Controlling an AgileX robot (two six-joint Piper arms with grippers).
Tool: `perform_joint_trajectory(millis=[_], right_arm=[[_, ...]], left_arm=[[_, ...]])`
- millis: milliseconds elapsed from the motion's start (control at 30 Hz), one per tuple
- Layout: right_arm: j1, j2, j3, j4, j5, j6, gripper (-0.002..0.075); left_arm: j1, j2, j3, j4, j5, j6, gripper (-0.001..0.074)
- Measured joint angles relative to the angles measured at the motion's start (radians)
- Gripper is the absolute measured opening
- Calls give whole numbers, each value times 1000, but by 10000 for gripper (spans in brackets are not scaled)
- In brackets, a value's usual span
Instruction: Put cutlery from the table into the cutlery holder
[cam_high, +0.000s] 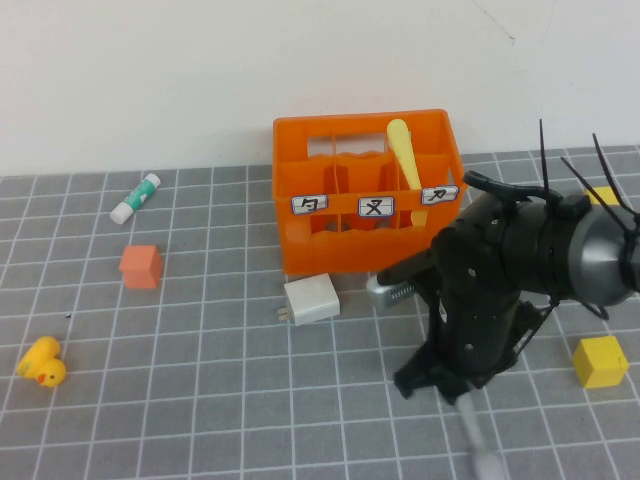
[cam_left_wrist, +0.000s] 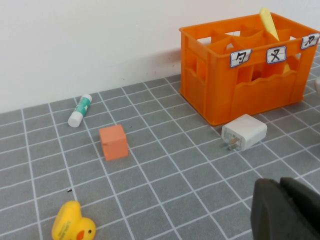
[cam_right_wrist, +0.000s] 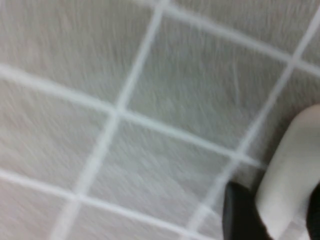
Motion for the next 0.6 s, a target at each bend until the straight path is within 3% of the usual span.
perform_joint_trajectory(millis=[233,600], right_arm=[[4,3,0,-138,110,-100,279],[-5,3,0,-83,81,-251,269]], left_arm=[[0,0,0,0,0,0,0],[0,0,0,0,0,-4,0]])
